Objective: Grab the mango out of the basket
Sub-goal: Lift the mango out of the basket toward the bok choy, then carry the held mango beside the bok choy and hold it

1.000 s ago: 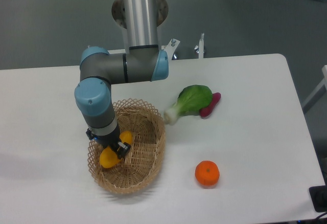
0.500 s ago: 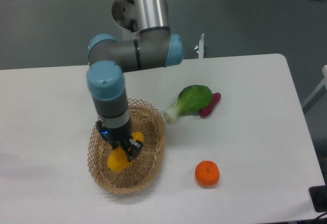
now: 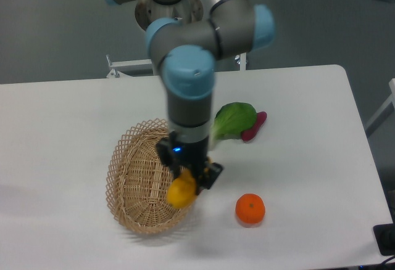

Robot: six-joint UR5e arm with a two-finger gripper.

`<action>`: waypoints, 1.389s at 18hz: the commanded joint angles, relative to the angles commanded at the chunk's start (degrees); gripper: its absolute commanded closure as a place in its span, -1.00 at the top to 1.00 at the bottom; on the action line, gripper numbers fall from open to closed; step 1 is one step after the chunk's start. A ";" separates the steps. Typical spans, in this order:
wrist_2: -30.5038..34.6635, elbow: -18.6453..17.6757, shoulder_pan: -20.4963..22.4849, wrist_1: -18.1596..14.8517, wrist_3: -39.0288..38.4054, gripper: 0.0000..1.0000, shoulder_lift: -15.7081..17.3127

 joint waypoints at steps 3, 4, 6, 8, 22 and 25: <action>-0.79 0.18 3.69 -2.02 6.32 -0.06 0.70; -0.88 0.26 4.92 -3.07 8.43 -0.06 0.79; -1.05 0.44 7.64 -5.01 13.70 -0.06 1.49; -1.32 0.44 9.93 -6.33 18.28 -0.06 1.67; -0.88 0.44 15.13 -6.86 28.84 -0.05 1.14; -0.88 0.35 15.13 -6.86 28.84 -0.06 1.14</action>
